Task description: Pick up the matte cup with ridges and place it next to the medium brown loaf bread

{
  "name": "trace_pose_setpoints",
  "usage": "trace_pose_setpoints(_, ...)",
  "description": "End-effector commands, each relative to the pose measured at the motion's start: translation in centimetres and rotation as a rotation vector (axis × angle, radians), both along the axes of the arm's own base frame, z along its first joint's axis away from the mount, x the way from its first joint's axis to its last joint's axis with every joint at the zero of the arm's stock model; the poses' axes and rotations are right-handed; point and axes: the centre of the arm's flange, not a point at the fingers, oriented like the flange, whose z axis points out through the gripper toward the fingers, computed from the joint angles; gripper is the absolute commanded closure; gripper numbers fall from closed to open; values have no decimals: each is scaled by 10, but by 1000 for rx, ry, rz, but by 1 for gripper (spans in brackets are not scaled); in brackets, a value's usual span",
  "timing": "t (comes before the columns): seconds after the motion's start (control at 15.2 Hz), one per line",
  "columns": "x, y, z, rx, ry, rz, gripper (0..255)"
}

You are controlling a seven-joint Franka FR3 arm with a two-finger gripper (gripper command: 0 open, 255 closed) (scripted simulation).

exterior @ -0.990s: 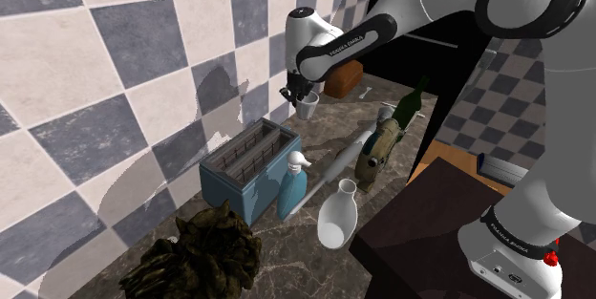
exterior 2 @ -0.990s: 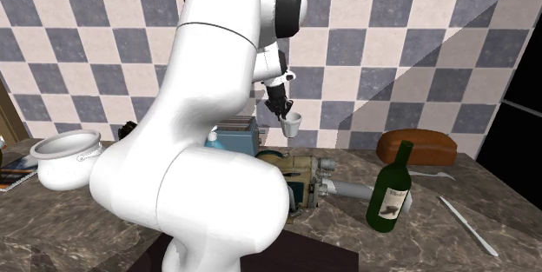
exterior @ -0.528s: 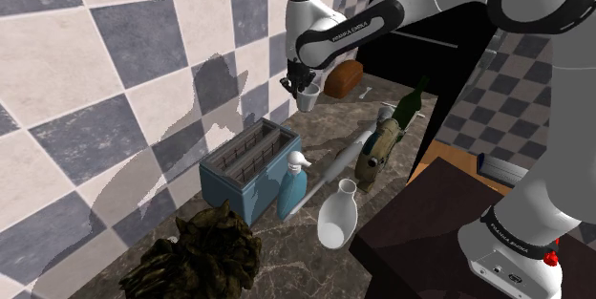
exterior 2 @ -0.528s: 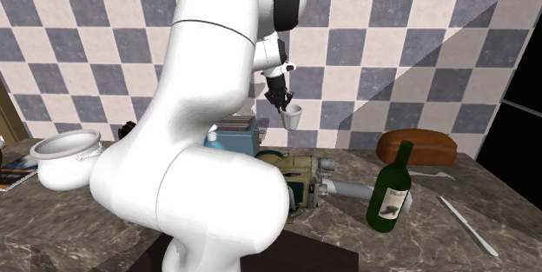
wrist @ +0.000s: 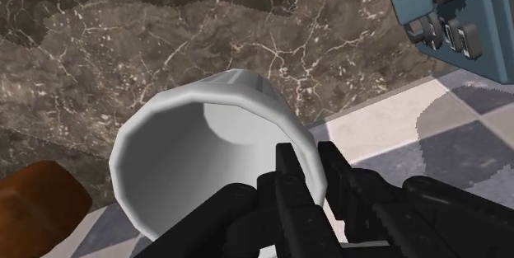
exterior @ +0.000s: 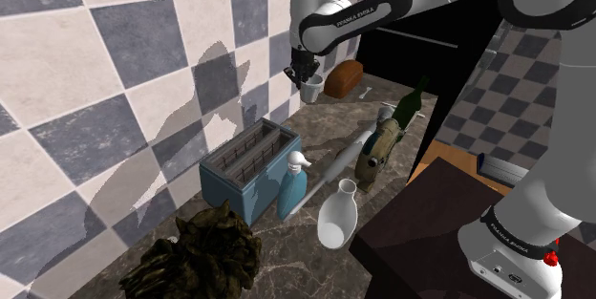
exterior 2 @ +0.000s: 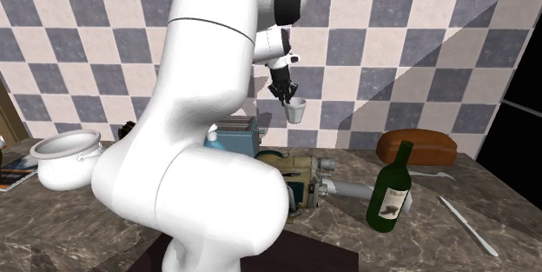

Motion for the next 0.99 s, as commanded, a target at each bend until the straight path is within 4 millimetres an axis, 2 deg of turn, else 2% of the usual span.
trace_pose_setpoints(0.0,6,-23,2,0,0,0,255)
trace_pose_setpoints(0.92,43,-204,2,0,0,0,255)
